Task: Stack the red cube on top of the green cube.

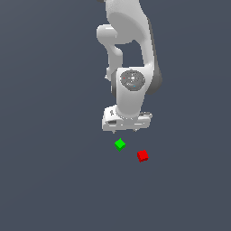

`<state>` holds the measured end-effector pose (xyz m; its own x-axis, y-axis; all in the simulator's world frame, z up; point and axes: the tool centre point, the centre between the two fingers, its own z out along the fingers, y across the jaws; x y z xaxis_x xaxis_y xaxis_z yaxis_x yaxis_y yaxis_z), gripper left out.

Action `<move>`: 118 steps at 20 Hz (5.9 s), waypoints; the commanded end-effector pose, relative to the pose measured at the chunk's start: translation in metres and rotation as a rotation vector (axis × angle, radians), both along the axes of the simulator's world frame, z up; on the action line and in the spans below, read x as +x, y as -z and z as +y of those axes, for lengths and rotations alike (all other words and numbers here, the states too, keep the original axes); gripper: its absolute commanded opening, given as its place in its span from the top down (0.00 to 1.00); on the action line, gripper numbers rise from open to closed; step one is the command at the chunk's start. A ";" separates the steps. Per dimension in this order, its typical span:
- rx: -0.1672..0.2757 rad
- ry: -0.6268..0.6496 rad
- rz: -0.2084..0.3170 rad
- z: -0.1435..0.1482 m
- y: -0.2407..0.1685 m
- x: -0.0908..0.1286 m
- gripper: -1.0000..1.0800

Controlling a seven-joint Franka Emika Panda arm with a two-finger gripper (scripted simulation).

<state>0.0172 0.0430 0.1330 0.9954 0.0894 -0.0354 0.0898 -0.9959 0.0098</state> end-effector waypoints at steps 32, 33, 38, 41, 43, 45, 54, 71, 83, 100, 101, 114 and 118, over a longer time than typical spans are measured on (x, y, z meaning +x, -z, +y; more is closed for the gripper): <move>0.016 -0.183 -0.032 0.092 0.073 0.078 0.04; 0.016 -0.183 -0.032 0.092 0.077 0.078 0.04; 0.016 -0.184 -0.033 0.092 0.103 0.078 0.04; 0.016 -0.184 -0.033 0.092 0.112 0.078 0.04; 0.016 -0.184 -0.033 0.092 0.114 0.078 0.04; 0.016 -0.184 -0.033 0.093 0.113 0.079 0.04; 0.016 -0.184 -0.033 0.093 0.113 0.079 1.00; 0.016 -0.184 -0.033 0.092 0.051 0.078 1.00; 0.016 -0.184 -0.033 0.093 0.013 0.079 1.00; 0.016 -0.183 -0.034 0.047 0.038 0.053 1.00; 0.016 -0.183 -0.034 0.040 0.041 0.050 1.00; 0.016 -0.183 -0.033 -0.018 0.072 0.020 1.00; 0.016 -0.183 -0.033 -0.019 0.073 0.019 0.04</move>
<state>0.0363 0.0237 0.0603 0.9634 0.2682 -0.0010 0.2682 -0.9634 0.0000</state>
